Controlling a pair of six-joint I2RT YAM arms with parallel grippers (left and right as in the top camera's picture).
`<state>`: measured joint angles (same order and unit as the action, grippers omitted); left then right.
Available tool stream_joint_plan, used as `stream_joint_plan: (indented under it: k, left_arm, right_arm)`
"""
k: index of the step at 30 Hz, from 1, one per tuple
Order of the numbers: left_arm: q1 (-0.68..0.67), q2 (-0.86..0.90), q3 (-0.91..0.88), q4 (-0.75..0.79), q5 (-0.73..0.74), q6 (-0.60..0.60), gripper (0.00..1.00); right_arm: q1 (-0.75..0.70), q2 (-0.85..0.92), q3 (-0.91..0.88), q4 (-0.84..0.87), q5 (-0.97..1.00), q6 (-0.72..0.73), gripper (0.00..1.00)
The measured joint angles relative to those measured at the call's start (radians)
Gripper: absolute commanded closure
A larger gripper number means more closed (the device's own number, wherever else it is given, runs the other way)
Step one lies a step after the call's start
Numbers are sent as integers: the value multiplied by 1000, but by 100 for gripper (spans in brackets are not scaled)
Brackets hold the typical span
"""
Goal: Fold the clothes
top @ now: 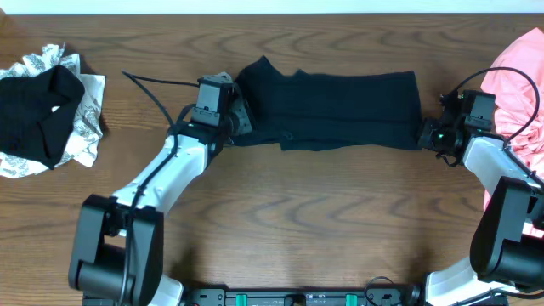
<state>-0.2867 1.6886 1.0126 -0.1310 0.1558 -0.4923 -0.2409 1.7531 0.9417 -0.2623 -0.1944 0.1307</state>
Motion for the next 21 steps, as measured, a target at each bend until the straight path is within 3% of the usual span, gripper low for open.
stream_joint_plan:
  k: [9, 13, 20, 21]
  left_arm:
    - [-14, 9, 200, -220, -3, 103, 46]
    - [-41, 8, 235, -248, -3, 157, 59]
    - [-50, 41, 236, -212, -5, 202, 81]
    - [-50, 56, 236, -204, -5, 204, 91]
  right_arm:
    - [0, 0, 40, -119, -15, -5, 69]
    - [3, 0, 121, -254, -17, -48, 73]
    - [104, 0, 241, -293, -24, -141, 99]
    - [130, 0, 243, -276, -27, -145, 99]
